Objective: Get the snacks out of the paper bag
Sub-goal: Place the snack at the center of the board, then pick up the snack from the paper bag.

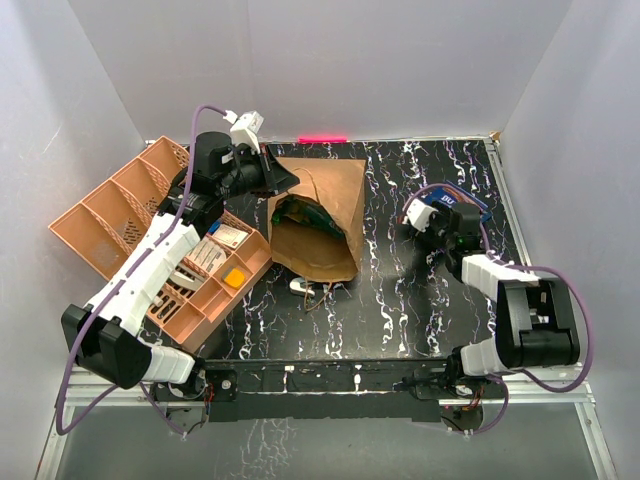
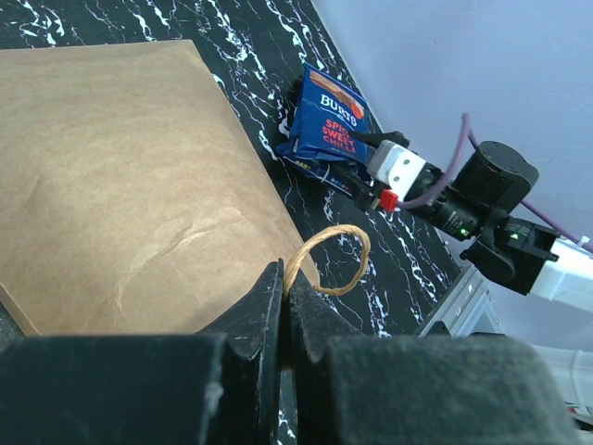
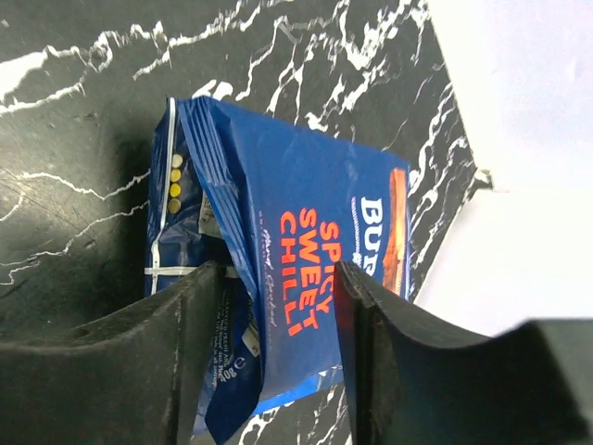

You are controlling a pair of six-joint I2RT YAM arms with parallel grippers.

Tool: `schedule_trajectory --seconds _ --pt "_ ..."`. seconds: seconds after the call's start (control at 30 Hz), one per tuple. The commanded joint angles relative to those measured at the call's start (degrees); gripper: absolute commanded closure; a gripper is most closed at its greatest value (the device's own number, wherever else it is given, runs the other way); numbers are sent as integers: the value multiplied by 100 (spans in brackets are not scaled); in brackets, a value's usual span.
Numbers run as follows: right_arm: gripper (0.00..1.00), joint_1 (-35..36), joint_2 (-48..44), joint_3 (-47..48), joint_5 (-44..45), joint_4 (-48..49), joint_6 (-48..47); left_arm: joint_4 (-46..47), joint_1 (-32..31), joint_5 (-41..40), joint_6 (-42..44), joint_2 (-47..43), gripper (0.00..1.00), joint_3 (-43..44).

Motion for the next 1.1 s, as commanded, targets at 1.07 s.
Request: schedule_trajectory --seconds 1.07 --pt "31 5679 -2329 -883 -554 1112 3235 256 21 1161 104 -313 100 49"
